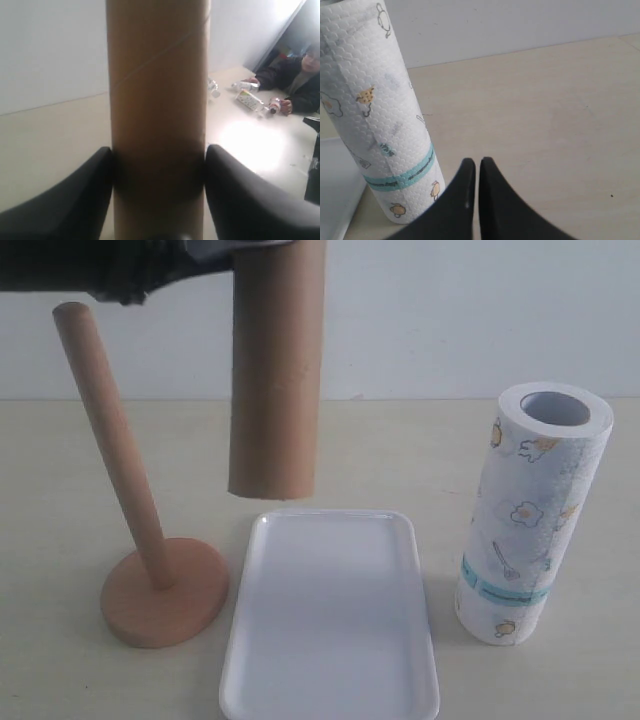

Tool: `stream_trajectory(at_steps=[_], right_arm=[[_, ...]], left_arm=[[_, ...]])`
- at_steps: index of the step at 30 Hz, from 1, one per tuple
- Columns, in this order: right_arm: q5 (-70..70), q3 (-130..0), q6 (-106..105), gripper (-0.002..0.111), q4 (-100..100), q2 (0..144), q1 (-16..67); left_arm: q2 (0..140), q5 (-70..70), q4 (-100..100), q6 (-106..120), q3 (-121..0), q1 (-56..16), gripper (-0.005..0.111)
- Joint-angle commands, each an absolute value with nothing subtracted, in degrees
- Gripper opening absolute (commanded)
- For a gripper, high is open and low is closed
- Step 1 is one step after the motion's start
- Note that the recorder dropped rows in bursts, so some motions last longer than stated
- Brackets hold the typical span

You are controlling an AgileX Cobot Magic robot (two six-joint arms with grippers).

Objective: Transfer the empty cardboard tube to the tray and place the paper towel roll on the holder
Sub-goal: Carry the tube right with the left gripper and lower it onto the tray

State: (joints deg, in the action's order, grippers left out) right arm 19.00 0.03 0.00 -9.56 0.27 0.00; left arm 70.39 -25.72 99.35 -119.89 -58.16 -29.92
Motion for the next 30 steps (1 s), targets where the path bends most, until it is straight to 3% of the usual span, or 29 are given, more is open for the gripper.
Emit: stream_trajectory(at_steps=[1,20,30], right_arm=[[18.7,0.0,0.0,0.003,-9.7,0.0,0.0],[18.7,0.0,0.0,0.003,-9.7,0.0,0.0],[18.7,0.0,0.0,0.003,-9.7,0.0,0.0]], left_arm=[[75.1,-20.6,99.9,-120.4,-58.5,-33.0,0.004],[86.2,-11.6,99.4,-120.4,-56.1,-34.0,0.004],[90.2,-5.1,99.6,-120.4,-56.1,-40.5,0.004]])
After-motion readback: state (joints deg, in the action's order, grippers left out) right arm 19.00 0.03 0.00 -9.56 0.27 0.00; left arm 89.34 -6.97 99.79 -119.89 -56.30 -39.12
